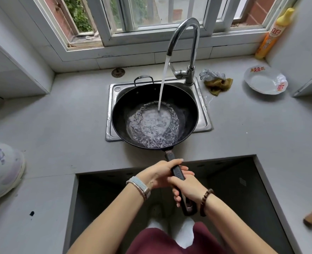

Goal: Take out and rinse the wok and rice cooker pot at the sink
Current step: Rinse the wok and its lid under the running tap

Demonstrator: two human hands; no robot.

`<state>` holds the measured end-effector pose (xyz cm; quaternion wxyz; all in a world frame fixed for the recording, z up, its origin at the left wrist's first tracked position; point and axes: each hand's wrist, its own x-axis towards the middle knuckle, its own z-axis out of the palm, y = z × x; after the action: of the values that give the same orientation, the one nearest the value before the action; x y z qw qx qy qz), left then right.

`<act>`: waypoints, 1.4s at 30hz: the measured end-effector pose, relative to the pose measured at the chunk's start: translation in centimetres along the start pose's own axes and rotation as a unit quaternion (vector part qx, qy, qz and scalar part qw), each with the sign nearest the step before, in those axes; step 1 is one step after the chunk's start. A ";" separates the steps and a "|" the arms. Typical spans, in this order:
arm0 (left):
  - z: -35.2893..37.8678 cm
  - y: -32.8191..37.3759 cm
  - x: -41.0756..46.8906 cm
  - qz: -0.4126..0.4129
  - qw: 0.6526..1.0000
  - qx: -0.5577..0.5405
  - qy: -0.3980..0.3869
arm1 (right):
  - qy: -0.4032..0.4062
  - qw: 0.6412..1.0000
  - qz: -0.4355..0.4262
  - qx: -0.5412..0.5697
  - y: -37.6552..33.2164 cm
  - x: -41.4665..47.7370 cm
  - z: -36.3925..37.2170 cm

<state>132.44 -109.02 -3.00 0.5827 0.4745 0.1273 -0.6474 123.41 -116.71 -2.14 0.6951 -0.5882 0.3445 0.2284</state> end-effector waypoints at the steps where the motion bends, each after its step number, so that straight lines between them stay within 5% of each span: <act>1: 0.0 0.4 -0.2 0.004 1.000 0.001 -0.002 | -0.003 1.000 -0.005 0.005 -0.6 -0.1 0.1; 13: -0.1 0.1 -0.1 0.014 1.000 0.022 0.006 | -0.027 0.999 -0.003 0.032 -0.6 -0.1 0.0; 25: 0.2 -1.4 0.6 0.023 0.999 -0.011 0.031 | 0.055 0.998 -0.001 0.010 2.4 0.5 0.2; 42: 1.4 1.0 0.2 0.141 0.967 0.055 0.203 | -0.086 0.983 0.001 0.164 -1.5 1.1 -0.4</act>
<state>132.67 -110.48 -2.04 0.6035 0.6401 0.1387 -0.4547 125.12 -117.46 -2.04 0.8090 -0.4437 0.3169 0.2196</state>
